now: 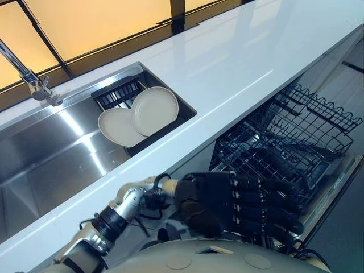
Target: Pick up plates and place into dishwasher.
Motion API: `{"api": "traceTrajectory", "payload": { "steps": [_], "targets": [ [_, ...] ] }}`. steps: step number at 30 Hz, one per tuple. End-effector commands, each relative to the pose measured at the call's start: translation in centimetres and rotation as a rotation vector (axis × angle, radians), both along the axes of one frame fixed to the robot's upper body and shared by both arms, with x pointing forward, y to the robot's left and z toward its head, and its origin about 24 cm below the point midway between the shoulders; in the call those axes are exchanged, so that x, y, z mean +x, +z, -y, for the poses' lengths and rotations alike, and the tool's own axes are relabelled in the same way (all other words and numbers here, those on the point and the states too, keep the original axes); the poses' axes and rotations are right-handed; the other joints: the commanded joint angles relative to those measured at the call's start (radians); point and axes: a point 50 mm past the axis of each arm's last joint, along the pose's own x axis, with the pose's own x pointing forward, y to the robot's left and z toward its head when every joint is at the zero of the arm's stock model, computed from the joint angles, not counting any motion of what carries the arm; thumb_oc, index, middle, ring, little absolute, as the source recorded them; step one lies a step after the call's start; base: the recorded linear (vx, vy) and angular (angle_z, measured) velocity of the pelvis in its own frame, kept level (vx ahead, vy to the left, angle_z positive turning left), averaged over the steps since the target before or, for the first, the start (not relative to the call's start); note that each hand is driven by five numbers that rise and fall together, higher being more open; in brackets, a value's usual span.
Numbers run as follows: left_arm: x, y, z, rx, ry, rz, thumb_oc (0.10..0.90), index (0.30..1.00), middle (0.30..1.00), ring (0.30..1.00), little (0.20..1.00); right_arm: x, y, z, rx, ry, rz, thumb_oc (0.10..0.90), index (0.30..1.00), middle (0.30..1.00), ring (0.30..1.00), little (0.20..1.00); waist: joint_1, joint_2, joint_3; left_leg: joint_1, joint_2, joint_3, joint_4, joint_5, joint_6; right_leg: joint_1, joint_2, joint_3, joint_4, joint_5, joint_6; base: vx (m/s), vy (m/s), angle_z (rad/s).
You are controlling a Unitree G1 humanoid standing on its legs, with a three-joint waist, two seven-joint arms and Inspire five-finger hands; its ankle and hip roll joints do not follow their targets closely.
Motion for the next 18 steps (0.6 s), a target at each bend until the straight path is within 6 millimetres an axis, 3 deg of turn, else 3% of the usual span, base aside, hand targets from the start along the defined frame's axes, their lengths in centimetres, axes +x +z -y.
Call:
{"api": "traceTrajectory", "payload": {
  "steps": [1,2,4,5,6,7,8,9,10,11,14,18],
  "targets": [
    [1.2,7.3,-0.7,-0.374,0.067,-0.066,0.800,0.900,0.900,0.900,0.900,0.9,0.1,-0.3,0.015,0.018,0.010,0.800,0.900,0.900,0.900,0.900,-0.007,-0.013,-0.024,0.014,-0.065,0.064,0.007,-0.126,0.053,-0.058,0.016,0.046,0.101,-0.078,0.069,0.04,-0.025,0.11],
    [1.2,7.5,-0.7,-0.376,0.079,-0.066,0.800,0.900,0.900,0.900,0.900,0.9,0.1,-0.3,0.015,0.018,0.010,0.800,0.900,0.900,0.900,0.900,-0.008,-0.013,-0.025,0.014,-0.065,0.064,0.007,-0.126,0.053,-0.058,0.016,0.046,0.100,-0.077,0.069,0.05,-0.027,0.12],
    [2.4,8.8,-0.9,-0.310,0.349,-0.058,0.800,0.900,0.900,0.900,0.900,0.6,0.0,-0.1,0.013,0.023,0.001,0.800,0.900,0.900,0.900,0.900,-0.010,-0.013,-0.031,0.017,-0.063,0.063,0.007,-0.124,0.049,-0.054,0.016,0.048,0.094,-0.072,0.070,0.05,-0.004,0.04],
    [3.5,9.3,-1.2,-0.238,0.651,-0.030,0.800,0.900,0.900,0.900,0.900,0.5,0.0,0.1,0.008,0.028,-0.006,0.800,0.900,0.900,0.900,0.900,-0.010,-0.010,-0.034,0.018,-0.062,0.061,0.007,-0.122,0.046,-0.052,0.016,0.051,0.092,-0.068,0.070,0.05,0.010,-0.01],
    [3.8,9.4,-1.4,-0.217,0.723,-0.027,0.800,0.900,0.900,0.900,0.900,0.4,0.0,0.1,0.007,0.028,-0.007,0.800,0.900,0.900,0.900,0.900,-0.009,-0.009,-0.034,0.019,-0.062,0.060,0.007,-0.121,0.045,-0.051,0.016,0.052,0.092,-0.068,0.070,0.05,0.026,0.01],
    [5.0,9.5,-2.6,-0.149,1.031,-0.004,0.800,0.900,0.900,0.900,0.900,0.3,0.0,0.2,0.004,0.025,-0.009,0.800,0.900,0.900,0.900,0.900,-0.004,-0.005,-0.036,0.019,-0.063,0.056,0.007,-0.118,0.044,-0.050,0.015,0.057,0.088,-0.065,0.069,0.03,0.026,0.00],
    [5.6,9.5,-3.5,-0.122,1.147,0.006,0.800,0.900,0.900,0.900,0.900,0.2,0.0,0.2,0.002,0.023,-0.010,0.800,0.900,0.900,0.900,0.900,0.000,-0.004,-0.037,0.019,-0.064,0.053,0.007,-0.117,0.044,-0.049,0.015,0.059,0.087,-0.064,0.069,0.04,0.037,0.00],
    [6.9,9.4,-6.1,-0.033,1.459,0.019,0.800,0.900,0.900,0.900,0.900,-0.1,-0.1,0.2,-0.001,0.014,-0.012,0.800,0.900,0.900,0.900,0.900,0.013,-0.003,-0.038,0.020,-0.067,0.044,0.007,-0.115,0.045,-0.046,0.012,0.062,0.082,-0.063,0.069,0.04,0.029,-0.02],
    [7.5,9.4,-8.2,-0.009,1.590,0.043,0.800,0.900,0.900,0.900,0.900,-0.6,-0.2,0.2,-0.003,-0.001,-0.013,0.800,0.900,0.900,0.900,0.900,0.026,-0.002,-0.039,0.021,-0.069,0.037,0.007,-0.114,0.045,-0.042,0.012,0.059,0.079,-0.063,0.070,0.03,0.025,-0.01],
    [7.6,9.4,-9.1,0.003,1.655,0.069,0.800,0.900,0.900,0.900,0.900,-0.8,-0.2,0.3,-0.003,-0.008,-0.014,0.800,0.900,0.900,0.900,0.900,0.030,-0.001,-0.039,0.022,-0.069,0.033,0.007,-0.114,0.045,-0.040,0.012,0.058,0.078,-0.064,0.071,0.00,0.000,0.00],
    [7.8,10.2,-13.0,0.125,2.093,0.271,0.800,0.900,0.900,0.900,0.900,-1.5,-0.4,0.2,0.001,-0.041,-0.017,0.800,0.900,0.900,0.900,0.900,0.058,0.000,-0.045,0.023,-0.073,0.013,0.007,-0.114,0.047,-0.032,0.012,0.044,0.080,-0.074,0.069,0.03,0.002,0.00],
    [8.8,11.7,-14.9,0.256,2.358,0.448,0.800,0.900,0.900,0.900,0.900,-1.7,-0.4,0.4,-0.002,-0.057,-0.025,0.800,0.900,0.900,0.900,0.900,0.063,-0.001,-0.052,0.029,-0.076,0.005,0.007,-0.116,0.050,-0.026,0.014,0.040,0.081,-0.080,0.068,0.05,0.007,0.15]
  ]
}}
